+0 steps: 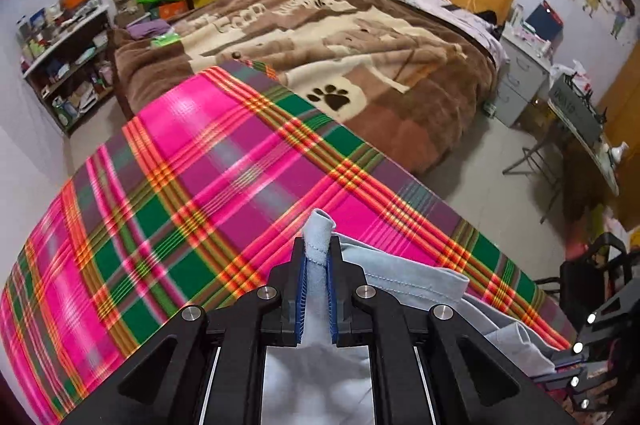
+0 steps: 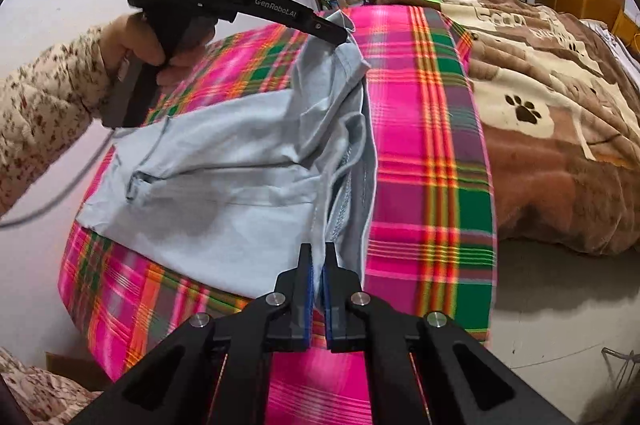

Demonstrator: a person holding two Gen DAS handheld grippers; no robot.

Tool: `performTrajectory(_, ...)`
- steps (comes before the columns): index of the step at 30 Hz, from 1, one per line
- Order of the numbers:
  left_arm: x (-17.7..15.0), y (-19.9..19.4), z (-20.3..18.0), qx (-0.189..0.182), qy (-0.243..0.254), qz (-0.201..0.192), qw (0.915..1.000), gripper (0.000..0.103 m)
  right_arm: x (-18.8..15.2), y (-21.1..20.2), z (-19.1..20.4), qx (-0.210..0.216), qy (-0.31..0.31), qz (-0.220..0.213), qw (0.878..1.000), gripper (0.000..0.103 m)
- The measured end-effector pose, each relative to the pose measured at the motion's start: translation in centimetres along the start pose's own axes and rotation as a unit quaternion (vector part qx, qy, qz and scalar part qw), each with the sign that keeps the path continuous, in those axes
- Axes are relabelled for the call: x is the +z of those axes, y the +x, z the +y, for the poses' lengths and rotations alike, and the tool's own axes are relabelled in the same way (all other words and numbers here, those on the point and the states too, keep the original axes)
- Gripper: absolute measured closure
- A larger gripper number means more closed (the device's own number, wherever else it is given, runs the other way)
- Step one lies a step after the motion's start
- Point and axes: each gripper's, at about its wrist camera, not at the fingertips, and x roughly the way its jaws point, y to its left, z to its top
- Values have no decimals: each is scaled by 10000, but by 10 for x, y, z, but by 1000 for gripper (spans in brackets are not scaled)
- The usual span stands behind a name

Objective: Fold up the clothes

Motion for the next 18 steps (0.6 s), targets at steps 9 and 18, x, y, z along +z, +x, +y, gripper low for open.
performTrajectory(9,-29,-42,34,53,-13,-170,9998,94,9,4,60,62,-336,7,9994,99)
performTrajectory(18,-66,-71,77,162,31,-169,9997,95,18,24,126,183,-661,93,9976,99)
